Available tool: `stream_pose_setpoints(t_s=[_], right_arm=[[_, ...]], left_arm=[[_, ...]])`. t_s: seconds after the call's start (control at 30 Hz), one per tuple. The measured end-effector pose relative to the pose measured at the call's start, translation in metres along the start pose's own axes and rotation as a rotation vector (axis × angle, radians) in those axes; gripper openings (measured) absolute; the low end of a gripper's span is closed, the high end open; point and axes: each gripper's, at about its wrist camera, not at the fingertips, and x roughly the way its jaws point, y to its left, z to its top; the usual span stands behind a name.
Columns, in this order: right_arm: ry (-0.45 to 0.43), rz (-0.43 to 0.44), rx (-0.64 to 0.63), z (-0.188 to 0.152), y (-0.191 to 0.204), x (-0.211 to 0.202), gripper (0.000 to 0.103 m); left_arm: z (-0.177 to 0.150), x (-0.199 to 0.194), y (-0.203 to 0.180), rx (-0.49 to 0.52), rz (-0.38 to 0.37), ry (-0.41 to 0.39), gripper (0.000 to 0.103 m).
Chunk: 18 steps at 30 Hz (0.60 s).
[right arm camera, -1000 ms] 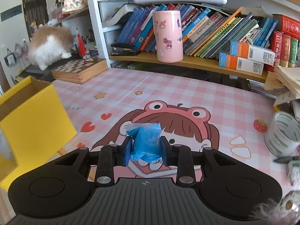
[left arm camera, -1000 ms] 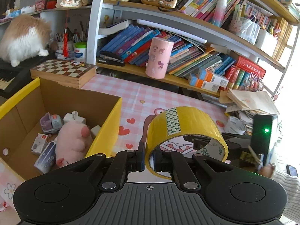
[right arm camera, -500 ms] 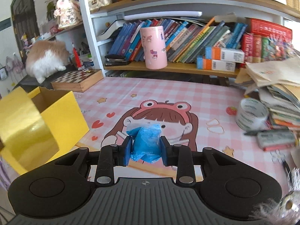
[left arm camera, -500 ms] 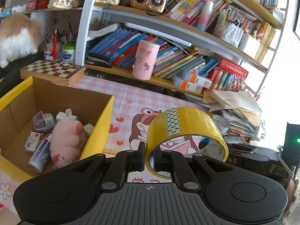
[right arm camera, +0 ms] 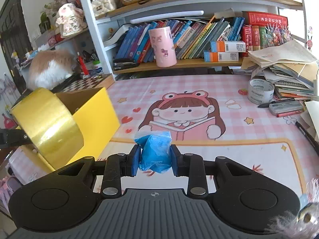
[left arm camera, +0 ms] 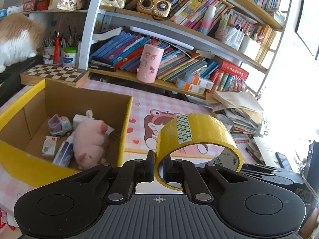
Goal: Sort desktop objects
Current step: 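Carry the tape roll and blue item with both grippers toward the yellow box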
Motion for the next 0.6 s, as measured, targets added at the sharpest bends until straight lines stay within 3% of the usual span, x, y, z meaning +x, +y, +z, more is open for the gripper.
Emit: stream_pose_setpoints(t_s=[0.33, 0.6], right_arm=[[-0.024, -0.071, -0.006, -0.027, 0.053, -0.030, 0.028], [-0.040, -0.118, 0.033, -0.064, 0.097, -0.058, 0.028]], left_arm=[[-0.025, -0.042, 0.043, -0.030, -0.038, 0.031, 0.007], [-0.047, -0.074, 0.065, 0.031, -0.058, 0.066, 0.007]])
